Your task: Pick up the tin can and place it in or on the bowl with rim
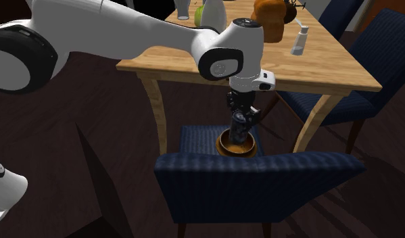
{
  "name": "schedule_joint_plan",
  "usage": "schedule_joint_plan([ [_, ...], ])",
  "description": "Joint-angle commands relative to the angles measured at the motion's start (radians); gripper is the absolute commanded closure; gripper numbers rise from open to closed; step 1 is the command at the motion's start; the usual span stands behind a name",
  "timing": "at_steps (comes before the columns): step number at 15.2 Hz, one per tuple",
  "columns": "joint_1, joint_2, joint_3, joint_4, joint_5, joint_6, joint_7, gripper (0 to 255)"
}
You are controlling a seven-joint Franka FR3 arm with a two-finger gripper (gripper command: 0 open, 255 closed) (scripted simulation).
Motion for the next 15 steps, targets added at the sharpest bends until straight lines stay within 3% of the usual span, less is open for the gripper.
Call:
schedule_joint_plan([
  [1,0.0,0.008,0.001,0.002,0.0,0.008,0.0,255],
  [7,0.0,0.008,0.001,0.002,0.0,0.008,0.0,255],
  [8,0.0,0.008,0.001,0.002,0.0,0.008,0.0,0],
  [15,0.003,-0.039,-0.002,-0.016,-0.002,-0.022,0.001,0],
])
